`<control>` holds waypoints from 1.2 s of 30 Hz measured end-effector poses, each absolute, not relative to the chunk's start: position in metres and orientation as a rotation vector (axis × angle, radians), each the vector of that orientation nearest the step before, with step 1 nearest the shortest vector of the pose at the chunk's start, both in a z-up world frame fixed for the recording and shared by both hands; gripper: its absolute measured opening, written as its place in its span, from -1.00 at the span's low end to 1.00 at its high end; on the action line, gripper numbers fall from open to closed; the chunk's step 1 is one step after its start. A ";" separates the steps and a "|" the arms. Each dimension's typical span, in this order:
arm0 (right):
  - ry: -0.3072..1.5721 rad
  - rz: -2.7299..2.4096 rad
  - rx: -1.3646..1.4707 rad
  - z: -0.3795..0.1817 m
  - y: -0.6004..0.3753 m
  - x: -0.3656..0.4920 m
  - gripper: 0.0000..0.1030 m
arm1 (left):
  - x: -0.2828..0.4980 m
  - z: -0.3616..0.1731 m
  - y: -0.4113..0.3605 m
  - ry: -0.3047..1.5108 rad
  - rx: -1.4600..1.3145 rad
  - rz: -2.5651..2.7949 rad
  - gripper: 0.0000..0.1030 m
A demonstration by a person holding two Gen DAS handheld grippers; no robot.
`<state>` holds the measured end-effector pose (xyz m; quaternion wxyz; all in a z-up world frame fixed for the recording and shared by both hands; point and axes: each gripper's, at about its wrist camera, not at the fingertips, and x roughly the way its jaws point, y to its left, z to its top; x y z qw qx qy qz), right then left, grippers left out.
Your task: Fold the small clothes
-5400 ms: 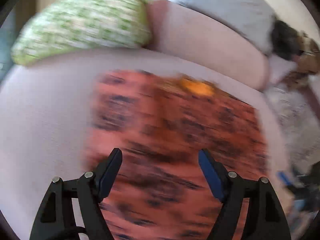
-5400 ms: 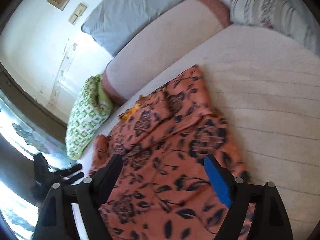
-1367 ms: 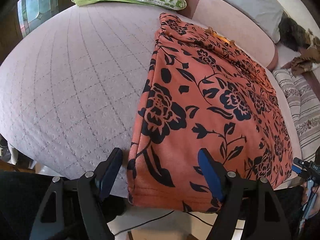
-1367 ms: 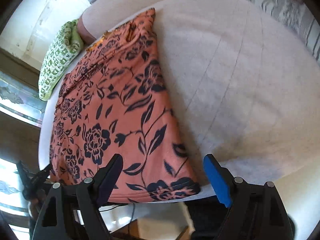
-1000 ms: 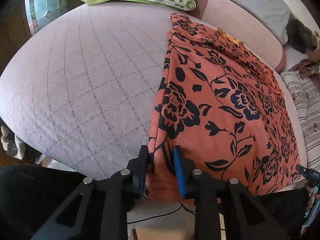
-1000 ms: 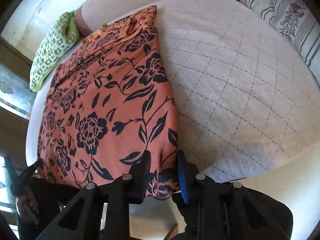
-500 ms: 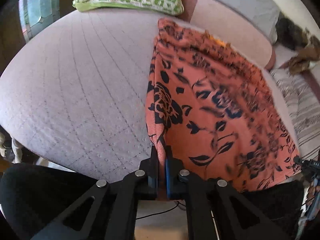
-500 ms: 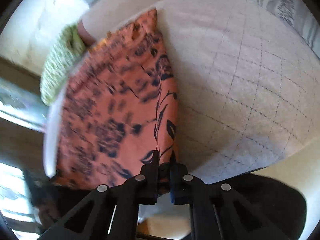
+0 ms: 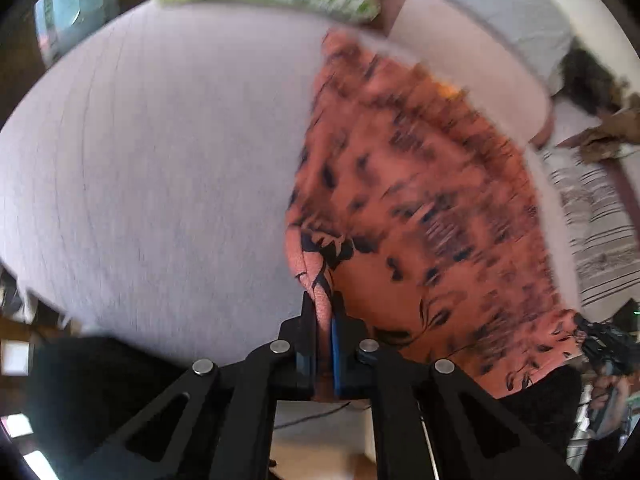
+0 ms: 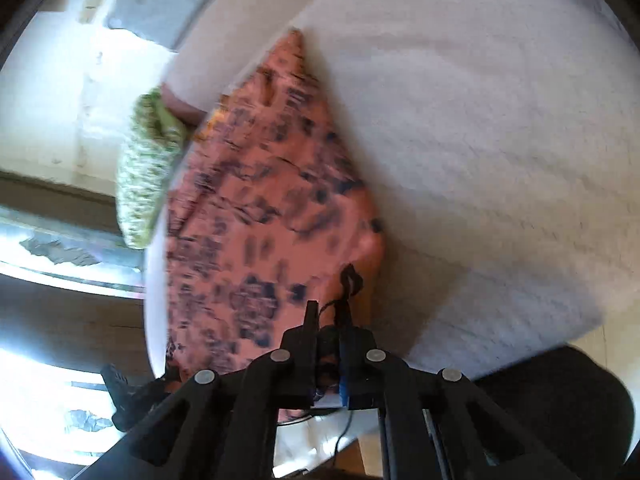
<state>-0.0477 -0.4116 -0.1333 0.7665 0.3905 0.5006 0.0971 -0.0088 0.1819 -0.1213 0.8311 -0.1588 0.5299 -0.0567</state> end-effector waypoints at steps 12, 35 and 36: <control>0.785 0.316 0.865 -0.052 -0.442 0.213 -0.84 | 0.229 -0.043 0.193 0.878 -0.404 -0.154 -0.71; 0.893 -0.043 1.185 -0.198 -0.379 0.166 0.37 | 0.199 -0.163 0.159 0.982 -0.500 0.034 0.57; 0.900 -0.052 1.168 -0.198 -0.377 0.170 0.37 | 0.199 -0.162 0.162 0.966 -0.530 0.045 0.57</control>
